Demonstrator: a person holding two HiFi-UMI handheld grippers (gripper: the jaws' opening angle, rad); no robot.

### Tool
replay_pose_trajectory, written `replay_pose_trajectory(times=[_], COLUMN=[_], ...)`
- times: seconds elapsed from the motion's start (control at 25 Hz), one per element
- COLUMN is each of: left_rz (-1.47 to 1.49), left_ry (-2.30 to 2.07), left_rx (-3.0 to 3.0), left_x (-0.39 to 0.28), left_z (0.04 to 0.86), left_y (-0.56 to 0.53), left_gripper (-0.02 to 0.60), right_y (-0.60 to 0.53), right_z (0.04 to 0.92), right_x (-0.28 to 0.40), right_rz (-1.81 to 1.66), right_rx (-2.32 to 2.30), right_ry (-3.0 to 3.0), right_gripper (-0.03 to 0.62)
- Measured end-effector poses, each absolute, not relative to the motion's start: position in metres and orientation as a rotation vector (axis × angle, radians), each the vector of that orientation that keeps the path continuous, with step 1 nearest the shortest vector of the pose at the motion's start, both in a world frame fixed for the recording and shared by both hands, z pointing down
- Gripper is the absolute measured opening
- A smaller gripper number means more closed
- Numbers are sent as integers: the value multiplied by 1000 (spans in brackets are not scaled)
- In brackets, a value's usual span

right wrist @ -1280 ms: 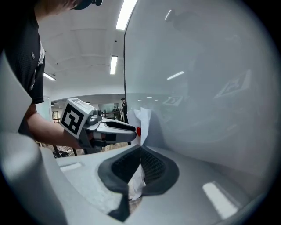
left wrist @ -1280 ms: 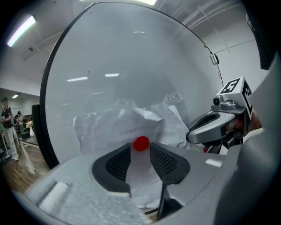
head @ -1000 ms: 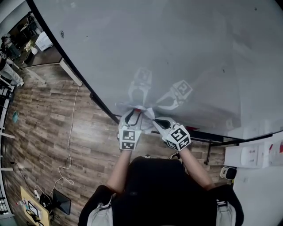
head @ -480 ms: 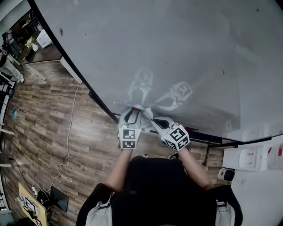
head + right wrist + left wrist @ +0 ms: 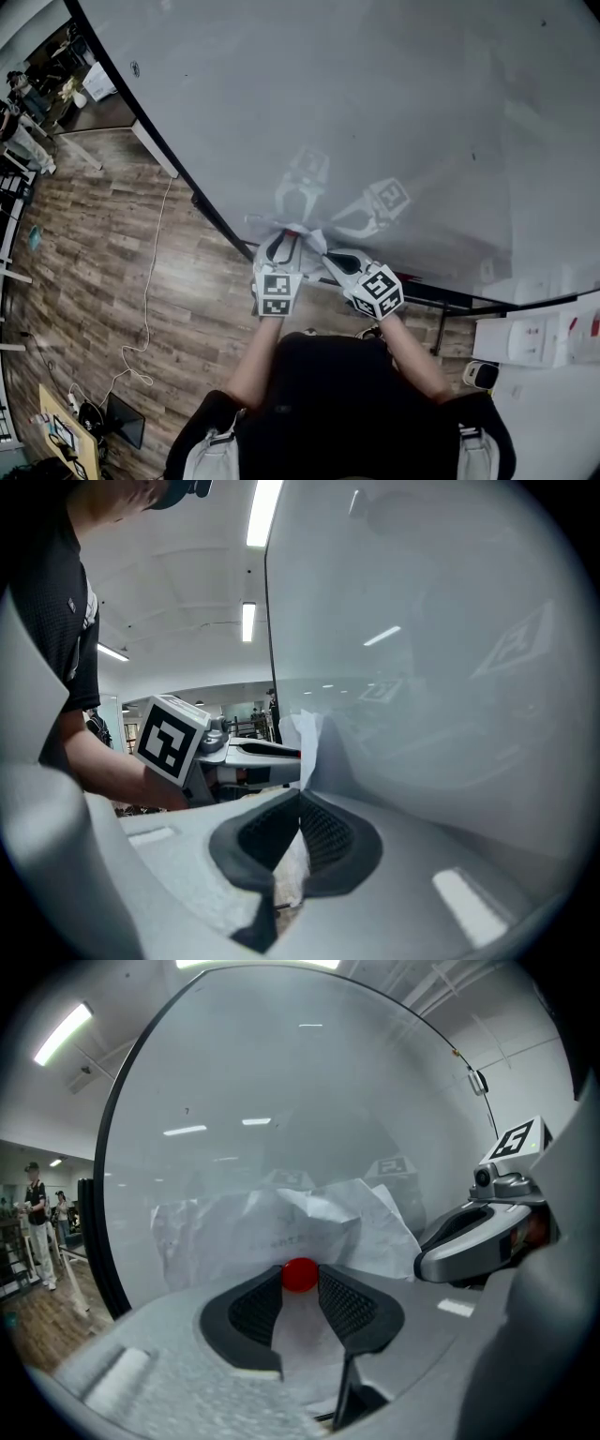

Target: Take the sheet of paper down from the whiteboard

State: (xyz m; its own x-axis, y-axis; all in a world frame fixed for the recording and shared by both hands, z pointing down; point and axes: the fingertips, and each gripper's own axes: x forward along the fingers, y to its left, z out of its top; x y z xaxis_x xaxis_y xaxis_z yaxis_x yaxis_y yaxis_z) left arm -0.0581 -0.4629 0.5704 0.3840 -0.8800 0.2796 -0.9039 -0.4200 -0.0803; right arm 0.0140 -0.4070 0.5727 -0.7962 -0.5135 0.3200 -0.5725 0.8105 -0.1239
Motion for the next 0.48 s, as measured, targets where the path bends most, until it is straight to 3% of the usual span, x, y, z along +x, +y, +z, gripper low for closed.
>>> replay_pose_trajectory(times=[0.48], left_rz=[456], left_ry=[-1610], left_rx=[2543], left_x=[-72], left_z=[583], left_y=[-442], left_gripper=[132], right_y=[-401], right_z=[594], right_x=[15], right_rz=[268], right_rx=[885], right_ry=[-2640], right_gripper=[5])
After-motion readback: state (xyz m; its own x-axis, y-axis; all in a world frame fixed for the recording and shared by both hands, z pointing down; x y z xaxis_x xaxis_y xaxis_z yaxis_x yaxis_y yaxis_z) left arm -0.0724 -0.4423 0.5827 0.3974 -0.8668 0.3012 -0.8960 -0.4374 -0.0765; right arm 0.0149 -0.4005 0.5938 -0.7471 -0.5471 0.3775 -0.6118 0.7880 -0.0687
